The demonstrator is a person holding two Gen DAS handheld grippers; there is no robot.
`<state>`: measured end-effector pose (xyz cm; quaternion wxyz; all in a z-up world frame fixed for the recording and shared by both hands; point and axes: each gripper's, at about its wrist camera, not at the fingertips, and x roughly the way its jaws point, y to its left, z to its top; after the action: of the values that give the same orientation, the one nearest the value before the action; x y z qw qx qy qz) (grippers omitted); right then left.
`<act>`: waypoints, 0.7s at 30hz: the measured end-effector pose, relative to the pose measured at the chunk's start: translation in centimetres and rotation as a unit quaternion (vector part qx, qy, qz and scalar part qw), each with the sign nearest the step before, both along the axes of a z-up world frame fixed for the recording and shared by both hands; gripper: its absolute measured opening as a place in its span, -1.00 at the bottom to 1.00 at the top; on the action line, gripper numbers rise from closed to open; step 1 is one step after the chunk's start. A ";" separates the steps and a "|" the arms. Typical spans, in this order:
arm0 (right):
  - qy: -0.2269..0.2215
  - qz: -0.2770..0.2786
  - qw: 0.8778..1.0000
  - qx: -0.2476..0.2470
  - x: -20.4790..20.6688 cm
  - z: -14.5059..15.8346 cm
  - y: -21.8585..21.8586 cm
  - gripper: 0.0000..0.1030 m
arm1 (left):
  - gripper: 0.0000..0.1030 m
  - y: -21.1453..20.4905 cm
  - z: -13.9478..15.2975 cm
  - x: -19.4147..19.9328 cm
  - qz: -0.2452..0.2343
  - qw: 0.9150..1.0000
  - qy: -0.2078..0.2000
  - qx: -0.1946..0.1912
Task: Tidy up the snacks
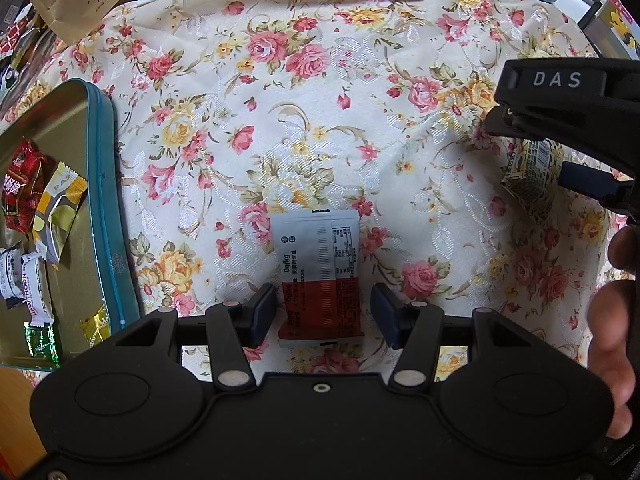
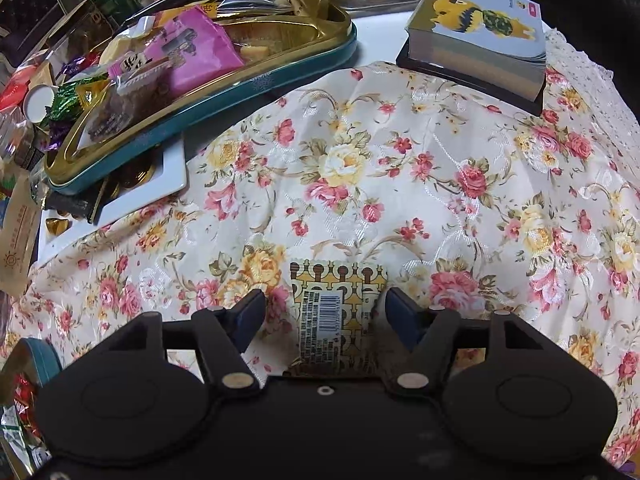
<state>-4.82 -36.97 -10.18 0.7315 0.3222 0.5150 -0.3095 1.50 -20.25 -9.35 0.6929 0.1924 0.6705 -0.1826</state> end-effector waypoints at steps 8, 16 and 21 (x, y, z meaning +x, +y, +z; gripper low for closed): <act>0.035 0.045 0.998 -0.034 0.8 -0.1 1.2 -0.03 | 0.15 0.0 -0.1 0.0 0.000 1.000 0.001 -0.002; 0.028 0.024 0.999 0.018 0.1 0.3 0.2 -0.30 | -0.15 0.3 0.3 0.0 0.003 1.000 0.000 -0.015; 0.011 0.015 1.000 0.014 -0.5 2.4 0.1 -0.31 | -0.16 1.2 1.8 0.4 0.004 0.999 -0.024 -0.024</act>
<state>-5.30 -36.88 -7.83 0.7257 0.3216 0.5321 -0.2946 1.94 -19.04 -7.60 0.7137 0.1774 0.6500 -0.1915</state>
